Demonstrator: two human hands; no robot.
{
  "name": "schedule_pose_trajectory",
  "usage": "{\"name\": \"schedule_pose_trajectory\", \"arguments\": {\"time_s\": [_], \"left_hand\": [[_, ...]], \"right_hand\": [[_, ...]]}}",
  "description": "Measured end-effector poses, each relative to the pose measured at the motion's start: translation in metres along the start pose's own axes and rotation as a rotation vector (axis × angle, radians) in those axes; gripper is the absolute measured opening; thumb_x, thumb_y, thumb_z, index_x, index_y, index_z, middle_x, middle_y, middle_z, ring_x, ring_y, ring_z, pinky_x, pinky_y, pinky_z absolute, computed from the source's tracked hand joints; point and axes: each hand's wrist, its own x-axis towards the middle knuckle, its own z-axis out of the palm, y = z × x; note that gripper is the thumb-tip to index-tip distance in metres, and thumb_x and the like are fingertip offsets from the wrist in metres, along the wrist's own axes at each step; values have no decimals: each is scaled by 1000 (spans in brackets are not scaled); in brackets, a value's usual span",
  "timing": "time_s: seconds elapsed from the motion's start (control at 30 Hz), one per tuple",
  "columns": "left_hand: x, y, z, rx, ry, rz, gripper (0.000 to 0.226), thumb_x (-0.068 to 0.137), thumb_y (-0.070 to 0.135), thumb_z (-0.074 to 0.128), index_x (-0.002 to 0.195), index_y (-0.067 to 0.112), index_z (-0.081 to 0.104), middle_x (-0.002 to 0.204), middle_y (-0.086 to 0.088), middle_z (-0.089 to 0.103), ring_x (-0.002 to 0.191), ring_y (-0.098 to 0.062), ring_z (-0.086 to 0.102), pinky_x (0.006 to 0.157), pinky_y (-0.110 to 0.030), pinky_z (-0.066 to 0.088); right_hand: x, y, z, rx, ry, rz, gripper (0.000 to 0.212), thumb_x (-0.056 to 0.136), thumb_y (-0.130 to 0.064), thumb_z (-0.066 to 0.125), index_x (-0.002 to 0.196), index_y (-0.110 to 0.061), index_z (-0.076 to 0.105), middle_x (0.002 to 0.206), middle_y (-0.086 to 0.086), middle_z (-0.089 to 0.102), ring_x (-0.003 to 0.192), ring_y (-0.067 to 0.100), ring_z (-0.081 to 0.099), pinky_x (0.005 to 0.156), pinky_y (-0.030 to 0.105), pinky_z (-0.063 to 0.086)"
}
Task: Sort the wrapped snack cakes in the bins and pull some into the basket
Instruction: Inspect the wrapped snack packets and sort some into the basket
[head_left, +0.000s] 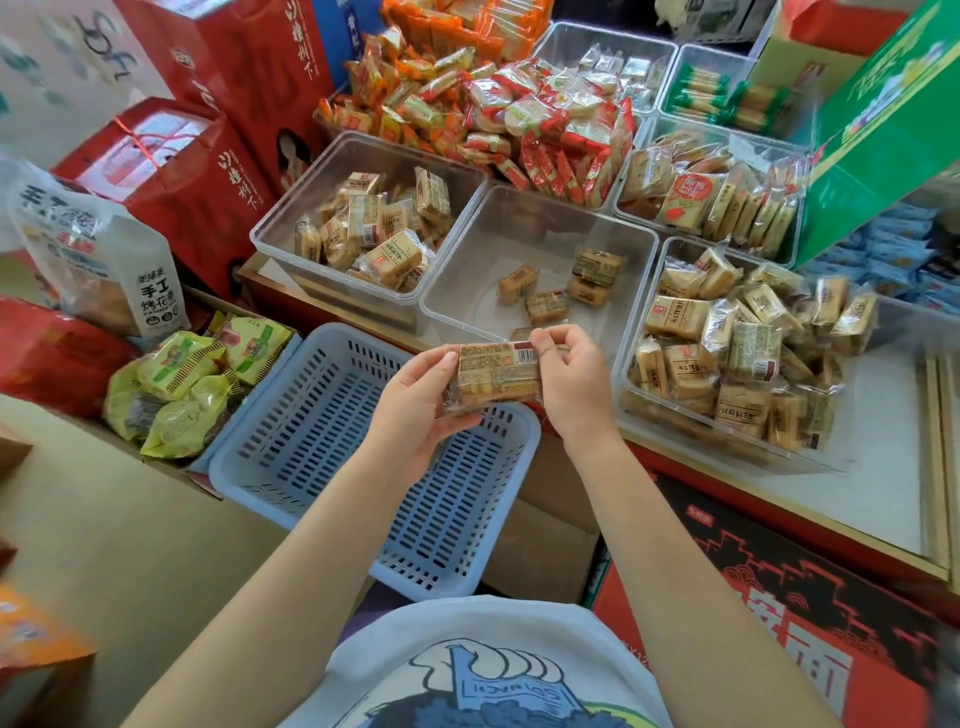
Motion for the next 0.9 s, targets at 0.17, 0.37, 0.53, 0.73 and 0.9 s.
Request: {"name": "schedule_pose_trajectory", "arguments": {"time_s": [0.17, 0.37, 0.53, 0.73, 0.9], "left_hand": [[1, 1, 7, -47, 65, -15, 17, 106, 28, 54, 114, 19, 66, 111, -6, 77, 102, -22, 74, 64, -29, 60], [3, -2, 8, -24, 67, -3, 14, 107, 26, 51, 110, 20, 64, 109, -5, 76, 96, -20, 74, 63, -28, 59], [5, -4, 7, -16, 75, -1, 16, 107, 27, 51, 113, 19, 64, 113, -5, 76, 98, -19, 74, 63, -28, 59], [5, -4, 8, -46, 113, -33, 18, 109, 27, 48, 115, 20, 64, 110, -4, 75, 98, -18, 72, 59, -27, 58], [6, -5, 7, 1, 124, 6, 18, 109, 29, 48, 115, 21, 63, 109, -3, 76, 91, -14, 75, 60, -27, 58]], "right_hand": [[-2, 0, 1, 28, -69, 51, 28, 107, -37, 47, 92, -17, 58, 87, 6, 67, 84, 21, 65, 77, 38, 55], [-2, 5, 2, -108, -6, -16, 32, 110, -25, 39, 86, -8, 52, 75, 2, 49, 68, 14, 45, 66, 34, 39], [0, 7, 3, -188, 0, -22, 33, 111, -25, 37, 79, -18, 46, 76, 0, 51, 69, 14, 46, 62, 31, 38], [2, 8, 3, -19, -36, 15, 29, 108, -31, 49, 87, -15, 60, 82, 16, 68, 69, 20, 58, 64, 35, 50], [-2, 3, 2, 190, -39, 81, 37, 94, -46, 65, 95, -9, 62, 91, 14, 75, 78, 25, 74, 66, 36, 61]]}}
